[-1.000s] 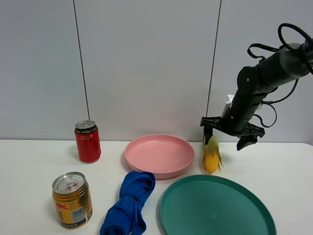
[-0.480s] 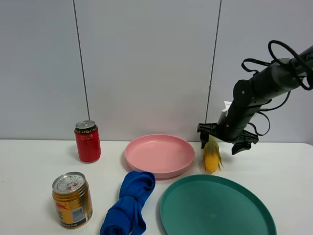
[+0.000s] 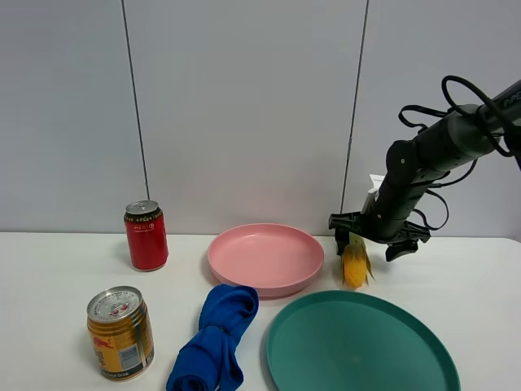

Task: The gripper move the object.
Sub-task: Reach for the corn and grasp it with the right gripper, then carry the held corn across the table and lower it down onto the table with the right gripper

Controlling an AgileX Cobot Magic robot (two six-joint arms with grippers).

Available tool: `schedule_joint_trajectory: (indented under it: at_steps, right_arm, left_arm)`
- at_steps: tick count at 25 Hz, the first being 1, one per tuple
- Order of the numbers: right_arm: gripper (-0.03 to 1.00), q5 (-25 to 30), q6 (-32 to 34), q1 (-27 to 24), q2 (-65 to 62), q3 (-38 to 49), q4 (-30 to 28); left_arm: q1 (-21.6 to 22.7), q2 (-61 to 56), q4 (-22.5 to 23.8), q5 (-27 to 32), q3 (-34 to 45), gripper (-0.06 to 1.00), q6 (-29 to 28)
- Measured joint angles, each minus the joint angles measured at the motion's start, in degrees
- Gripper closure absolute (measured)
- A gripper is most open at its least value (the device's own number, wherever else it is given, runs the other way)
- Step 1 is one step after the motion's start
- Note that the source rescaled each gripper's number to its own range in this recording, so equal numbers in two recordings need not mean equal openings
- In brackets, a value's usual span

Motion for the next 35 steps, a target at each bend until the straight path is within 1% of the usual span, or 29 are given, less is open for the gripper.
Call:
schedule_joint_trajectory:
  at_steps: [4, 6, 7, 9, 11, 13, 14, 15, 16, 21, 22, 26, 30, 33, 35]
  right_arm:
    - [0.06, 0.0, -0.41, 0.0, 0.6, 0.0, 0.0]
    - [0.15, 0.0, -0.41, 0.0, 0.78, 0.0, 0.0]
    - [0.21, 0.0, -0.41, 0.0, 0.78, 0.0, 0.0]
    - [0.39, 0.0, -0.41, 0.0, 0.78, 0.0, -0.06]
    - [0.52, 0.0, -0.41, 0.0, 0.89, 0.0, -0.37]
    - [0.69, 0.0, -0.41, 0.0, 1.13, 0.0, -0.73]
    - [0.77, 0.0, -0.41, 0.0, 1.13, 0.0, -0.83]
    - [0.9, 0.06, -0.41, 0.0, 1.18, 0.0, -0.83]
    - [0.97, 0.06, -0.41, 0.0, 1.18, 0.0, -0.88]
    - [0.97, 0.64, -1.27, 0.2, 1.18, 0.0, -1.26]
    - [0.97, 1.92, -3.95, 0.47, 0.42, 0.0, -1.21]
    - [0.97, 6.79, -10.89, 1.47, -4.48, 0.0, -0.87]
    - [0.97, 13.3, -17.63, 2.49, -13.26, 0.0, 1.83]
    - [0.97, 15.47, -26.98, 3.88, -20.18, 0.0, 5.51]
    - [0.97, 15.71, -37.43, 5.69, -24.79, -0.38, 8.88]
  left_arm:
    - [0.0, 0.0, 0.0, 0.0, 0.0, -0.06, 0.0]
    - [0.0, 0.0, 0.0, 0.0, 0.0, -0.06, 0.0]
    - [0.0, 0.0, 0.0, 0.0, 0.0, -0.06, 0.0]
    - [0.0, 0.0, 0.0, 0.0, 0.0, -0.06, 0.0]
    - [0.0, 0.0, 0.0, 0.0, 0.0, -0.06, 0.0]
    - [0.0, 0.0, 0.0, 0.0, 0.0, -0.06, 0.0]
    - [0.0, 0.0, 0.0, 0.0, 0.0, -0.06, 0.0]
    - [0.0, 0.0, 0.0, 0.0, 0.0, -0.06, 0.0]
    - [0.0, 0.0, 0.0, 0.0, 0.0, -0.06, 0.0]
    - [0.0, 0.0, 0.0, 0.0, 0.0, -0.06, 0.0]
    - [0.0, 0.0, 0.0, 0.0, 0.0, -0.06, 0.0]
    - [0.0, 0.0, 0.0, 0.0, 0.0, -0.06, 0.0]
    - [0.0, 0.0, 0.0, 0.0, 0.0, -0.06, 0.0]
    - [0.0, 0.0, 0.0, 0.0, 0.0, -0.06, 0.0]
    - [0.0, 0.0, 0.0, 0.0, 0.0, -0.06, 0.0]
